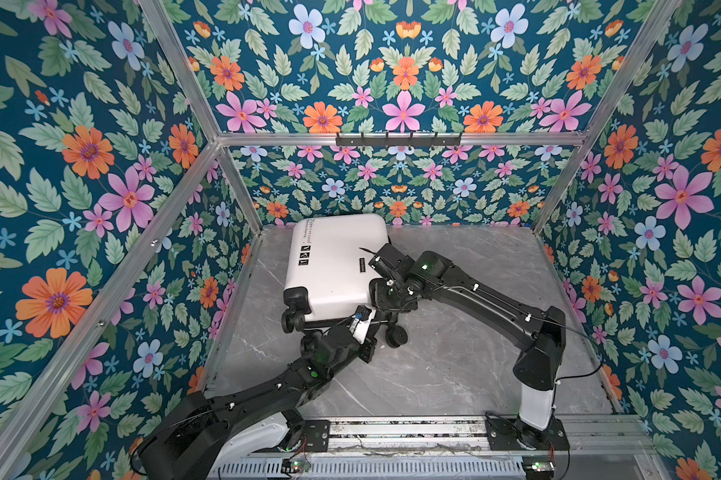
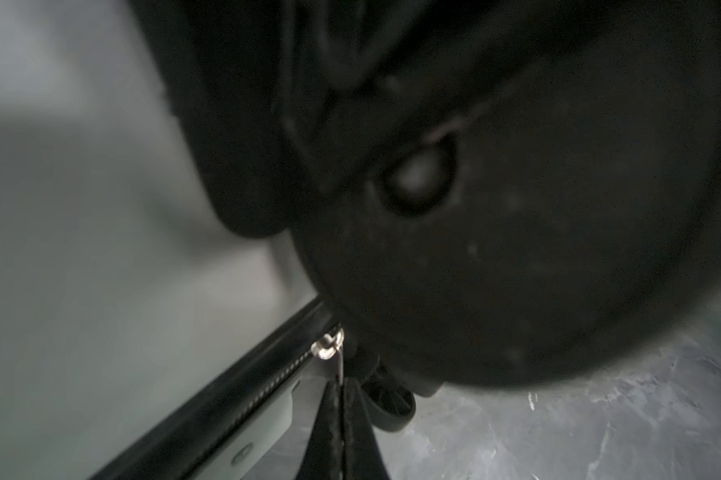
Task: Pack the luggage
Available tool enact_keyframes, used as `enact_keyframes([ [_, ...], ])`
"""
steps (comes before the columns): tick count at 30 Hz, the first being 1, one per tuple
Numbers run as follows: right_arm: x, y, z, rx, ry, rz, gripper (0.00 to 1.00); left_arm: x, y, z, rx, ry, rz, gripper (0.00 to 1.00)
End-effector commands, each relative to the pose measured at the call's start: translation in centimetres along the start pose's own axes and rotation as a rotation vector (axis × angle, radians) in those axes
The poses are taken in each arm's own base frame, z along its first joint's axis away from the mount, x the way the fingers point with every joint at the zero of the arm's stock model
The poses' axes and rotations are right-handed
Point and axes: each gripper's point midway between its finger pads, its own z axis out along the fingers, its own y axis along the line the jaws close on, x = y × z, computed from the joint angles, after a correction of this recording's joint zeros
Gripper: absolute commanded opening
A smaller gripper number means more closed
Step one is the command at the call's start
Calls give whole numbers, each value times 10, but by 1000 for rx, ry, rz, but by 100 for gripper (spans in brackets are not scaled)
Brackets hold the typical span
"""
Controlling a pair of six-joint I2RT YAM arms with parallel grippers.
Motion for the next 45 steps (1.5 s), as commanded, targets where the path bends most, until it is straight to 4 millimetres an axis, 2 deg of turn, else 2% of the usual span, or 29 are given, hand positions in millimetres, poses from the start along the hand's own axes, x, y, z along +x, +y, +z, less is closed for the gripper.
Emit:
enact_keyframes([
  [1, -8, 48, -6, -202, -17, -27, 0, -46, -27, 1, 92, -166, 4, 0],
  [8, -7, 51, -3, -218, -12, 0, 0, -73, -37, 10, 52, -312, -60, 0],
  [16, -4, 49, -1, -232, -2, 23, 0, -107, -61, 28, 7, -492, -119, 0],
  [18, -5, 43, -4, -225, -13, 30, 0, -108, -60, 27, -3, -486, -115, 0],
  [21, -15, 28, -14, -228, -38, 53, 0, -100, -47, 18, -45, -481, -149, 0],
  [23, -24, 16, -25, -238, -62, 67, 35, -91, -38, 12, -76, -463, -172, 0],
  [24, -30, 12, -32, -248, -81, 69, 49, -88, -36, 9, -81, -454, -173, 0],
  [26, -40, 5, -49, -263, -125, 52, 70, -82, -30, 5, -103, -428, -167, 0],
  [29, -50, -8, -68, -265, -180, 34, 78, -76, -18, -5, -149, -415, -176, 0],
  [30, -52, -14, -85, -285, -217, 42, 79, -73, -14, -8, -165, -410, -182, 0],
  [33, -58, -42, -91, -325, -258, 131, 79, -66, -3, -14, -206, -383, -191, 0],
  [34, -57, -53, -86, -331, -257, 160, 78, -64, 0, -15, -218, -375, -197, 0],
  [36, -50, -69, -71, -318, -228, 194, 68, -60, 7, -18, -241, -360, -207, 0],
  [38, -38, -77, -45, -319, -179, 223, 59, -57, 15, -19, -264, -344, -216, 0],
  [42, -12, -81, 8, -387, -68, 338, 55, -53, 28, -16, -283, -297, -239, 0],
  [45, -8, -88, 27, -387, -64, 384, 55, -50, 25, -16, -268, -263, -229, 0],
])
